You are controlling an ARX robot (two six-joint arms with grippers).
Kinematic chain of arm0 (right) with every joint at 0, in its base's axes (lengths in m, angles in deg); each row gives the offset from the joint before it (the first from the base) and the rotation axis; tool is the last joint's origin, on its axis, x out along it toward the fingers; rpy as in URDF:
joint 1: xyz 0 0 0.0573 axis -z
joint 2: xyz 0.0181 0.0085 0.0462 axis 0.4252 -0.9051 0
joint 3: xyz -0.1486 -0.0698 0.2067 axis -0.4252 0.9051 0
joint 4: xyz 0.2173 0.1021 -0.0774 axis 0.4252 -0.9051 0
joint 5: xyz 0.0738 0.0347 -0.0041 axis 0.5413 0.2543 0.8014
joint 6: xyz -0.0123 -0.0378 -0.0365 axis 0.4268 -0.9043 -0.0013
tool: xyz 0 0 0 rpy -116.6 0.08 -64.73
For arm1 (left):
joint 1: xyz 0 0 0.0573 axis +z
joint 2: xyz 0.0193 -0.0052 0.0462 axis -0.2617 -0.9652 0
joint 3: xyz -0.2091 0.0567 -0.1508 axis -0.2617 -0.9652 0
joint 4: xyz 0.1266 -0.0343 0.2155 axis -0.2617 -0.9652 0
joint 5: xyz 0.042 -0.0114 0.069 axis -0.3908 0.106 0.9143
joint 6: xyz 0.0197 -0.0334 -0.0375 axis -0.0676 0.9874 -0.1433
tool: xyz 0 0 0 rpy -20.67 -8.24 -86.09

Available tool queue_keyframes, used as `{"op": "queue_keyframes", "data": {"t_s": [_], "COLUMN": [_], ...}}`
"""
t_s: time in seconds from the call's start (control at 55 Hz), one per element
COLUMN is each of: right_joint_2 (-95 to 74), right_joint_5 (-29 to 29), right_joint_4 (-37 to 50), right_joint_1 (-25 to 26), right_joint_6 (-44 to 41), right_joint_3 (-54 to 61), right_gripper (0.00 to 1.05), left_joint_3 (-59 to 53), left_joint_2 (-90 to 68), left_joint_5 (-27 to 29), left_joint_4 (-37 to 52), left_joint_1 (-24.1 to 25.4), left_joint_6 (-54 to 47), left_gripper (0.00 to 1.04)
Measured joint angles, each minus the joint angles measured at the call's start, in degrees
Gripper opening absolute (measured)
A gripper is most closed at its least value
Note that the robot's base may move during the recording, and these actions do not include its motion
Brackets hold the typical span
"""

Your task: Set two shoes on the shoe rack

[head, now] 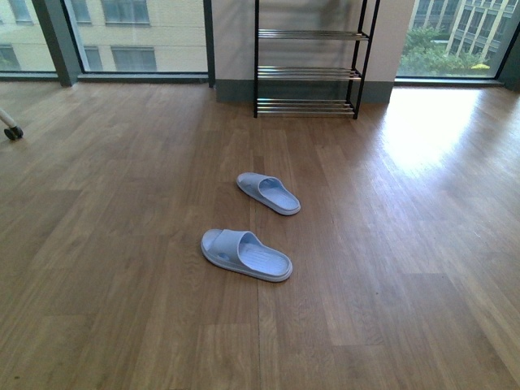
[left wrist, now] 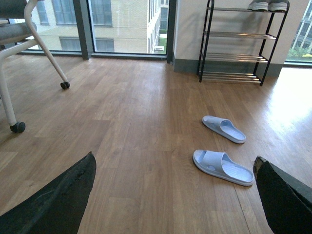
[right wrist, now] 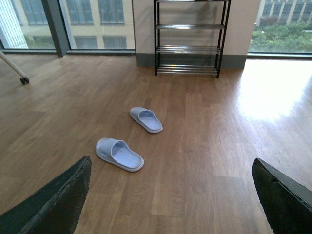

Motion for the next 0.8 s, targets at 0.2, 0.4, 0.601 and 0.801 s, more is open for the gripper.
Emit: {"op": "queue_keyframes", "data": {"t_s": [0.2, 0.4, 0.601, 0.801], "right_joint_2": [0.0, 0.0, 0.0, 0.0], "right_joint_5": [0.0, 0.0, 0.0, 0.0], "right_joint_4": [0.0, 0.0, 0.0, 0.0], "right_joint_1": [0.0, 0.0, 0.0, 0.0], "right_joint_6": [0.0, 0.0, 0.0, 0.0], "right_joint_3": [0.0, 0.0, 0.0, 0.0], "right_gripper": [0.95, 0.95, 0.95, 0.95], "left_joint_3": [0.0, 0.0, 0.0, 0.0], "left_joint_2": [0.0, 0.0, 0.0, 0.0], "left_joint_5": [0.0, 0.0, 0.0, 0.0], "left_joint_4": [0.0, 0.0, 0.0, 0.0], "left_joint_1": [0.0, 0.0, 0.0, 0.0], "left_joint_6": [0.0, 0.0, 0.0, 0.0], "left_gripper": [0.95, 0.95, 0.95, 0.95]}}
